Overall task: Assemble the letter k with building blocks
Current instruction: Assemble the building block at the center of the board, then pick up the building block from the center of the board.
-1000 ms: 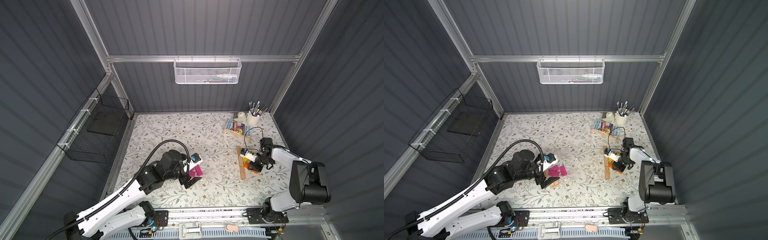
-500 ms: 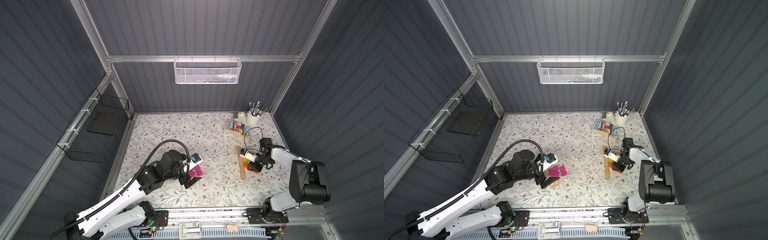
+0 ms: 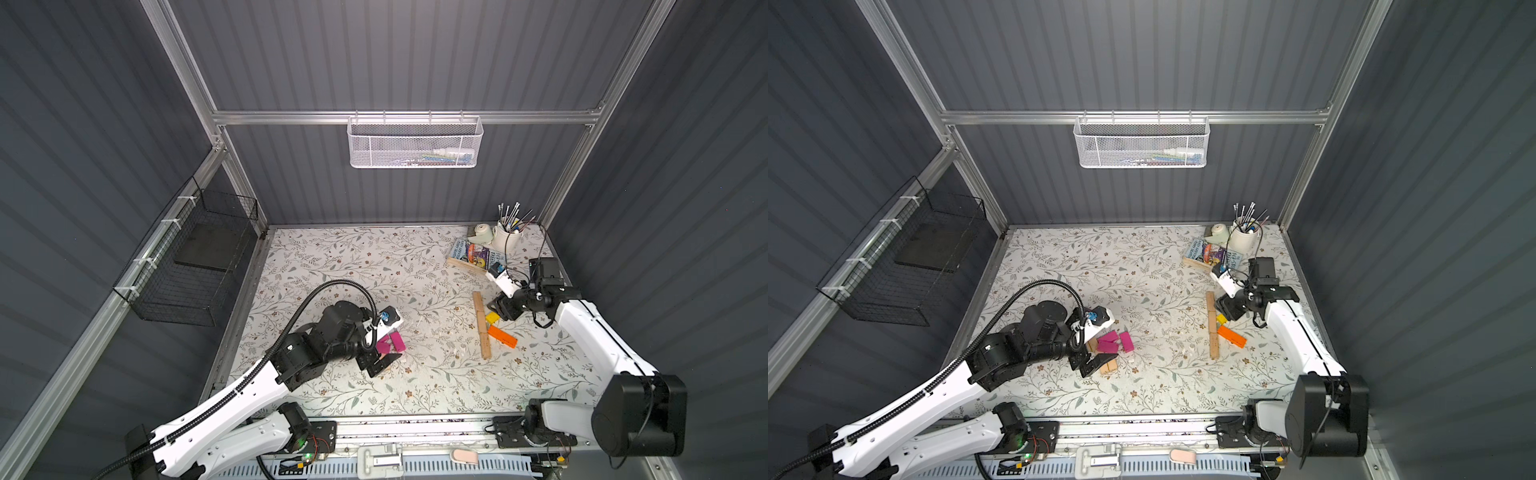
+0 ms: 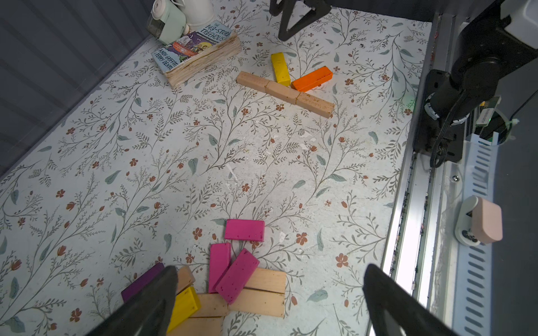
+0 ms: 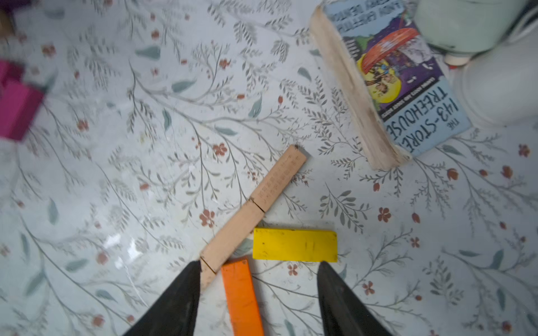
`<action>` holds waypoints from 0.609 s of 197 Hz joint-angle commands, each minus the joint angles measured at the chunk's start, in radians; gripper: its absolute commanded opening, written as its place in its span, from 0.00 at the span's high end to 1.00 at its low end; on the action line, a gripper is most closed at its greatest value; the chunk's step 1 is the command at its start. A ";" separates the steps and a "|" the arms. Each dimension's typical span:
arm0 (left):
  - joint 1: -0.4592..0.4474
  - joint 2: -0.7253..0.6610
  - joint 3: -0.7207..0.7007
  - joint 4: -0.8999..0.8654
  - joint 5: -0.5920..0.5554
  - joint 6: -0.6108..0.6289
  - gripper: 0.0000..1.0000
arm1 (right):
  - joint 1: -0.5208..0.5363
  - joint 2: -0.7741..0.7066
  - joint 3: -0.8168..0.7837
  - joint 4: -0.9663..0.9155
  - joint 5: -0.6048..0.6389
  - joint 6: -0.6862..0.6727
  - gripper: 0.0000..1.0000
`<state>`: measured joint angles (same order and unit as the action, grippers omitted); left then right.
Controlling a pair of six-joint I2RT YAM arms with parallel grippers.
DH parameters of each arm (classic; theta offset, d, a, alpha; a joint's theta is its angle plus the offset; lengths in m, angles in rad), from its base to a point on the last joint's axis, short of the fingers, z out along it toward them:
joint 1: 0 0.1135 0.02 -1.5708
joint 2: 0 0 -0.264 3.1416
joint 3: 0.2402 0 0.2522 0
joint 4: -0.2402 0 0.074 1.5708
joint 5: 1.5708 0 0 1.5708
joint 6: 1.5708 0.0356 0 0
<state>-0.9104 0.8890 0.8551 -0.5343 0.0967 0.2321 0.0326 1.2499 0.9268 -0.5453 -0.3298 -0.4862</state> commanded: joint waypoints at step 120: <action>-0.007 0.001 -0.025 -0.014 -0.046 -0.011 0.00 | 0.229 0.274 0.032 -0.157 0.463 0.756 0.21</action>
<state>-0.9104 0.8902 0.8421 -0.5354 0.0620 0.2317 0.2470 1.4960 0.9463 -0.6739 0.0681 0.2420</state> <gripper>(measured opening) 0.997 0.780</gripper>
